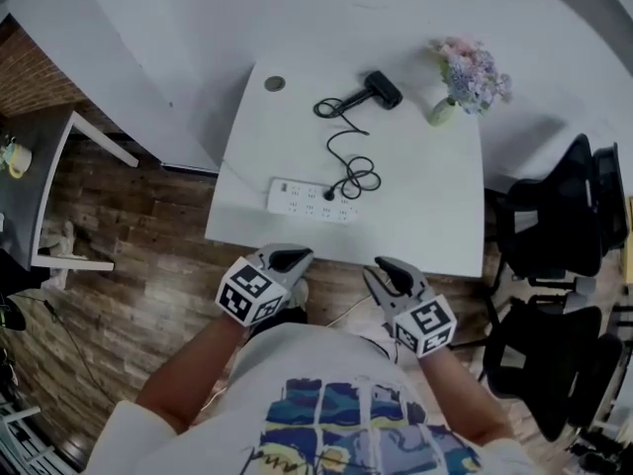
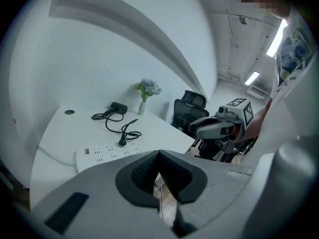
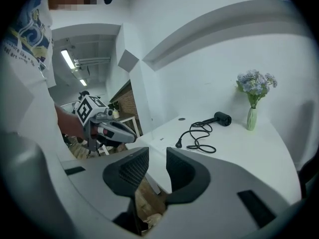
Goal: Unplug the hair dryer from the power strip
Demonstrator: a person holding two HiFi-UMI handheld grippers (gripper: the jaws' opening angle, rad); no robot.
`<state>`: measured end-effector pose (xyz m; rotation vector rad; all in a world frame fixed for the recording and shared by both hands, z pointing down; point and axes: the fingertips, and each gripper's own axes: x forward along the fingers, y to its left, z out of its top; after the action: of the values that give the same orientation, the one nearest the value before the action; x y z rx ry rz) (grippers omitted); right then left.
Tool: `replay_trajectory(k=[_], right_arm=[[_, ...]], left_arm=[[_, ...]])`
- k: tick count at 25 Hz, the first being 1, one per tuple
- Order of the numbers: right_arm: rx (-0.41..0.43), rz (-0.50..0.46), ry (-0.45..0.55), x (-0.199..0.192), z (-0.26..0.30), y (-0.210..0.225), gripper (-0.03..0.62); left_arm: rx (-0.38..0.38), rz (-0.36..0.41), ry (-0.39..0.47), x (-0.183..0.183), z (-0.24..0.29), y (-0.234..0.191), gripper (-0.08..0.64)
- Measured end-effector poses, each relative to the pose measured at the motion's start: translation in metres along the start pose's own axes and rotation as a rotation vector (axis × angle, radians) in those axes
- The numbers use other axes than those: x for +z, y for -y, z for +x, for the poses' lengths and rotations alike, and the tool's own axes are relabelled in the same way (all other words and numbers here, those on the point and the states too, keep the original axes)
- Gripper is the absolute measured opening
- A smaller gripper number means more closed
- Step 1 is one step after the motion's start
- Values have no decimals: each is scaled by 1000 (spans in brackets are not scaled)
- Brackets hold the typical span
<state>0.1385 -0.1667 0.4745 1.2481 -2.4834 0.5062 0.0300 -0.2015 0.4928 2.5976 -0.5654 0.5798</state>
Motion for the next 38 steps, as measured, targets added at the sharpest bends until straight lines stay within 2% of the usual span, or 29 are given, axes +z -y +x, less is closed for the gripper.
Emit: replay_trajectory(k=[10, 19, 23, 38], right_arm=[[-69, 15, -72, 3, 86, 28, 109], [-11, 32, -116, 0, 151, 53, 110], [13, 36, -147, -1, 174, 66, 110], [34, 56, -224, -17, 216, 93, 126]], left_arm=[[-63, 42, -79, -7, 35, -80, 1], [-19, 17, -137, -20, 67, -126, 2], [-9, -16, -165, -28, 79, -137, 2], [-11, 29, -278, -45, 96, -150, 0]])
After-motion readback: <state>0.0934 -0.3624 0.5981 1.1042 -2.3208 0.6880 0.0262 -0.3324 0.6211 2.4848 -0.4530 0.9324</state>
